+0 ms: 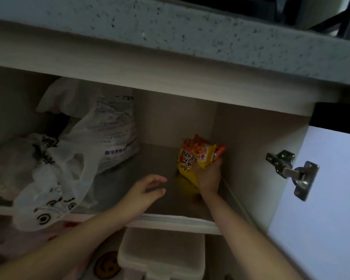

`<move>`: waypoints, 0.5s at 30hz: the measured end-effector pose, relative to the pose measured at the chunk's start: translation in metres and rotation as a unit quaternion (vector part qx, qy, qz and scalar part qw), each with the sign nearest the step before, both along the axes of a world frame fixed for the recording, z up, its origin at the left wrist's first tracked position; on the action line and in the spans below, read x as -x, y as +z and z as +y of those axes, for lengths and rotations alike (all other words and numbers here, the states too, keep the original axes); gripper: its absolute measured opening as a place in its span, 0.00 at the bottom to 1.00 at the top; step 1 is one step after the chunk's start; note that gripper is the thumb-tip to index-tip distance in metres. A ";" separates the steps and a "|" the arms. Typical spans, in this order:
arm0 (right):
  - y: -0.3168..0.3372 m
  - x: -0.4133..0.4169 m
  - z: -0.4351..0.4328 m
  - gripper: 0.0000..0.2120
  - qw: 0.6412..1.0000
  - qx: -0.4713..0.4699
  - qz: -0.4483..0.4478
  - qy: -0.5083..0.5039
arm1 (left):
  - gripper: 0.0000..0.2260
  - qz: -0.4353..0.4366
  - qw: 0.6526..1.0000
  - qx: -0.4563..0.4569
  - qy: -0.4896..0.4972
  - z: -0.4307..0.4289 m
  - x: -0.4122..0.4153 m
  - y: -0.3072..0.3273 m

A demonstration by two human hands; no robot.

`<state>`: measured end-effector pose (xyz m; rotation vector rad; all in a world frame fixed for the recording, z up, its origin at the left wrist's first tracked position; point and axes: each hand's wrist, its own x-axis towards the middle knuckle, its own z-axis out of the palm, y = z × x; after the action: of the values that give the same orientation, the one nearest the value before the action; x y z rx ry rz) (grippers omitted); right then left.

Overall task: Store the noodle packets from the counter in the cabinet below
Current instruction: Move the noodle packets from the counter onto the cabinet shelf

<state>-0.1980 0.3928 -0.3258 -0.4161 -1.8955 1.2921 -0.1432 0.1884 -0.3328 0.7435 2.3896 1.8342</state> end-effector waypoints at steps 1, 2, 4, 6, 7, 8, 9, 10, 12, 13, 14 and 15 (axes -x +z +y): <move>-0.001 0.006 0.003 0.37 1.000 -0.015 -0.005 -0.002 | 0.10 -0.026 0.999 -0.024 0.000 0.019 0.008 0.004; -0.004 0.010 0.001 0.37 1.000 -0.023 -0.007 -0.002 | 0.11 -0.055 0.997 -0.046 0.001 0.034 0.015 0.008; -0.005 0.018 0.005 0.37 0.999 -0.045 -0.017 0.008 | 0.12 -0.102 0.990 -0.098 -0.005 0.070 0.032 0.013; -0.008 0.024 0.009 0.36 0.998 -0.048 -0.020 0.026 | 0.16 -0.106 0.987 -0.124 -0.003 0.099 0.052 0.011; -0.010 0.028 0.010 0.37 0.998 -0.045 -0.003 0.045 | 0.21 -0.096 0.986 -0.138 0.004 0.112 0.064 0.008; -0.011 0.031 0.011 0.37 0.997 -0.043 0.012 0.064 | 0.27 -0.085 0.985 -0.151 0.011 0.122 0.074 0.007; -0.014 0.035 0.013 0.37 0.995 -0.050 0.017 0.085 | 0.33 -0.076 0.983 -0.163 0.022 0.131 0.083 0.004; -0.016 0.035 0.016 0.38 0.992 -0.069 0.001 0.109 | 0.35 -0.069 0.982 -0.170 0.037 0.139 0.095 0.001; -0.018 0.038 0.021 0.41 0.979 -0.113 -0.066 0.155 | 0.30 -0.061 0.980 -0.180 0.059 0.149 0.115 0.001; -0.019 0.041 0.026 0.41 0.974 -0.134 -0.085 0.164 | 0.28 -0.058 0.979 -0.181 0.067 0.154 0.128 -0.002; -0.020 0.044 0.032 0.39 0.970 -0.158 -0.089 0.159 | 0.28 -0.052 0.980 -0.176 0.072 0.159 0.137 -0.002; -0.021 0.051 0.040 0.37 0.969 -0.178 -0.082 0.152 | 0.29 -0.042 0.981 -0.175 0.077 0.164 0.146 -0.002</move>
<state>-0.2487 0.4323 -0.3472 -0.0444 -2.3467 1.0945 -0.2890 0.3524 -0.3346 0.4956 2.1535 2.3348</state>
